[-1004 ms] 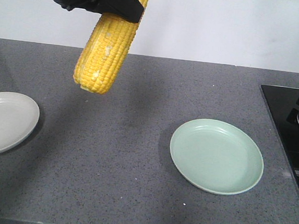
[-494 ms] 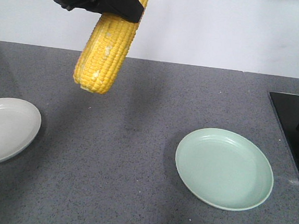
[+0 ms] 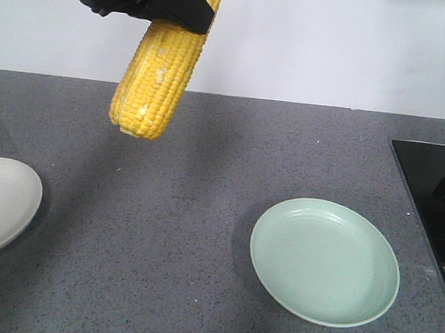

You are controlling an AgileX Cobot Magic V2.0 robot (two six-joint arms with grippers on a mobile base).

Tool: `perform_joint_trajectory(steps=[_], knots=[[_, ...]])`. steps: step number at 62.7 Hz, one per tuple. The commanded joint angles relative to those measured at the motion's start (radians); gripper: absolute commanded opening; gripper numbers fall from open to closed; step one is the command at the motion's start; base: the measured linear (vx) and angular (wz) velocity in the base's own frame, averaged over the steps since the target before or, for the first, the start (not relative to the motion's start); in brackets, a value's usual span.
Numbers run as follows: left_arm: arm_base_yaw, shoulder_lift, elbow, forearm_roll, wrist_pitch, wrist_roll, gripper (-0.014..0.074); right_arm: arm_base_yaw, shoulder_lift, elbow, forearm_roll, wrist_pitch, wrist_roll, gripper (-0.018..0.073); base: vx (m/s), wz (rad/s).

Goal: Distribute corn equally
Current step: 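Drive the base along the counter toward the second pair of plates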

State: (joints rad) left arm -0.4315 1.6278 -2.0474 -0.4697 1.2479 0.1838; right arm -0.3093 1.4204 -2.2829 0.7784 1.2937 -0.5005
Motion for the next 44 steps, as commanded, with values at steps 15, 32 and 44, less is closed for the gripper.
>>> perform_joint_trajectory(steps=[15, 32, 44], knots=[[-0.003, -0.038, -0.026, -0.036, -0.052, 0.001, -0.0007, -0.007, -0.016, -0.014, 0.029, -0.005, -0.005, -0.0004, 0.04, -0.05], [-0.003, -0.038, -0.026, -0.036, -0.052, 0.001, -0.0007, -0.007, -0.016, -0.014, 0.029, -0.005, -0.005, -0.0004, 0.03, -0.06], [-0.003, -0.038, -0.026, -0.036, -0.052, 0.001, -0.0007, -0.007, -0.016, -0.014, 0.029, -0.005, -0.005, -0.0004, 0.01, -0.04]])
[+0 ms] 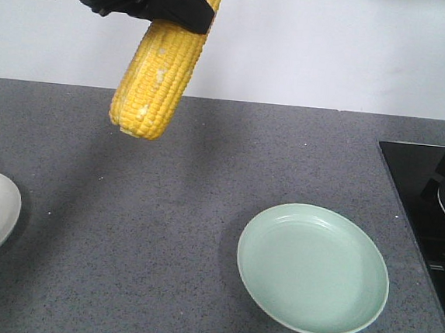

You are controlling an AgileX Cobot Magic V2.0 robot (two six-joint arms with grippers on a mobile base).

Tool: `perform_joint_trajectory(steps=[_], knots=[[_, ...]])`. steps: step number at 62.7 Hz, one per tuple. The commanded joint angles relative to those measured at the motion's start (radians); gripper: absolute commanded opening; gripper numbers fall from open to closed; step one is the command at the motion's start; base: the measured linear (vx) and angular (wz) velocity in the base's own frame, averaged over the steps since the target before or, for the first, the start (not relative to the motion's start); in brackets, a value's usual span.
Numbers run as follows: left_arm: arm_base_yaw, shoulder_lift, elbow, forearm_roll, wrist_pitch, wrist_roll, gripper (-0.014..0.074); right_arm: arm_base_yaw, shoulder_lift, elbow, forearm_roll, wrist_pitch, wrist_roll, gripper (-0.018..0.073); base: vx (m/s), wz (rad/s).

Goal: Distribute corn equally
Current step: 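Drive the base along the counter toward the second pair of plates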

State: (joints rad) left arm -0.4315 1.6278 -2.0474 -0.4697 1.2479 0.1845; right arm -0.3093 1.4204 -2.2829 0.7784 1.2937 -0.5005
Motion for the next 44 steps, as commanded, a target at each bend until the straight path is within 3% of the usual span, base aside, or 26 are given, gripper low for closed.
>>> perform_joint_trajectory(steps=[1, 44], knots=[[-0.003, -0.038, -0.026, -0.036, -0.052, 0.000, -0.0007, -0.007, -0.016, -0.014, 0.029, -0.005, -0.005, -0.0004, 0.00, -0.01], [-0.003, -0.038, -0.026, -0.036, -0.052, 0.000, -0.0007, -0.007, -0.016, -0.014, 0.029, -0.005, -0.005, -0.0004, 0.00, -0.03]])
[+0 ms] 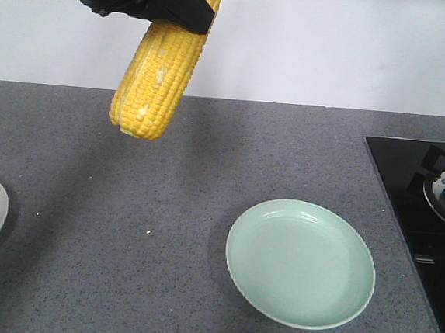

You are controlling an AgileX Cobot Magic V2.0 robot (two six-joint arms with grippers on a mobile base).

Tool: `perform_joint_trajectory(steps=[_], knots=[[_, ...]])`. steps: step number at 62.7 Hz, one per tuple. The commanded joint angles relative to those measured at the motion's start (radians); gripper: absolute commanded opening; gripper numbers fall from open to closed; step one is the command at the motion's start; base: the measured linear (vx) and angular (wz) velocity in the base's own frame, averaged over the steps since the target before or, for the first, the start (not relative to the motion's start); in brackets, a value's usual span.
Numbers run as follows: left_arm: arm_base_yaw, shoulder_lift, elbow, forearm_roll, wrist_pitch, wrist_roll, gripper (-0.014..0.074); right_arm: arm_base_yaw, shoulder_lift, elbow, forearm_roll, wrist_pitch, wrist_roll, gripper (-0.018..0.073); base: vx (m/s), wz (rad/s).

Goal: Distribute corn equally
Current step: 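Drive the base along the counter toward the second pair of plates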

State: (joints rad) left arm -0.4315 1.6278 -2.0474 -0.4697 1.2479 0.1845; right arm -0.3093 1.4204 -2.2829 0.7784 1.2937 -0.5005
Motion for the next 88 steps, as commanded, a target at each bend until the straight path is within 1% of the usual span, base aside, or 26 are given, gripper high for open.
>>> perform_joint_trajectory(steps=[1, 88], knots=[[-0.003, -0.038, -0.026, -0.036, -0.052, 0.000, -0.0007, -0.007, -0.016, -0.014, 0.029, -0.005, -0.005, -0.0004, -0.01, -0.05], [-0.003, -0.038, -0.026, -0.036, -0.052, 0.000, -0.0007, -0.007, -0.016, -0.014, 0.029, -0.005, -0.005, -0.0004, 0.00, 0.00]])
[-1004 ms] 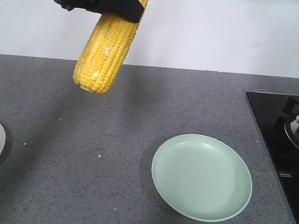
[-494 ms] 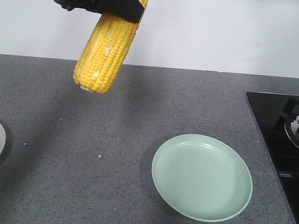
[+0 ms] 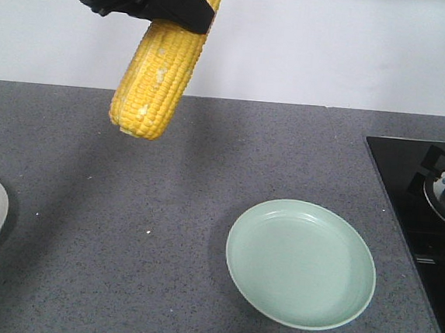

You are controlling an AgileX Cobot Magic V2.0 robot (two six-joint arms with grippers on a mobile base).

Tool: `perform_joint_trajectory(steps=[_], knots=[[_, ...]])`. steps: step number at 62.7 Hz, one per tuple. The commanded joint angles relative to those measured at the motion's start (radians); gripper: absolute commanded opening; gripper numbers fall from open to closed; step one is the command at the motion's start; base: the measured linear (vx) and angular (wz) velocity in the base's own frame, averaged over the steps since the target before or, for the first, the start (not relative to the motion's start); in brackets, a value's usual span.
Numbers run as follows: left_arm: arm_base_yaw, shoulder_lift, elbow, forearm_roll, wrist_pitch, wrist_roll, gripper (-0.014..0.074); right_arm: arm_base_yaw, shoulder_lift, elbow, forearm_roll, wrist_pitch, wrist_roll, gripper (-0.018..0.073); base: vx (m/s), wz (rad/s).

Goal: Distribute corn equally
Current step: 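Drive the base along the counter toward the second pair of plates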

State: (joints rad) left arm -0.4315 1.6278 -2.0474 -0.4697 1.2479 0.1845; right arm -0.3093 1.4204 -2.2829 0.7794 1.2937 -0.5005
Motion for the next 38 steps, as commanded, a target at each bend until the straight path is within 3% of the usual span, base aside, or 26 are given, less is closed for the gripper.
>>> perform_joint_trajectory(steps=[1, 38], knots=[[-0.003, -0.038, -0.026, -0.036, -0.052, 0.000, -0.0007, -0.007, -0.016, -0.014, 0.028, -0.005, -0.005, -0.0004, 0.00, 0.00], [-0.003, -0.038, -0.026, -0.036, -0.052, 0.000, -0.0007, -0.007, -0.016, -0.014, 0.028, -0.006, -0.005, -0.0004, 0.00, 0.00]])
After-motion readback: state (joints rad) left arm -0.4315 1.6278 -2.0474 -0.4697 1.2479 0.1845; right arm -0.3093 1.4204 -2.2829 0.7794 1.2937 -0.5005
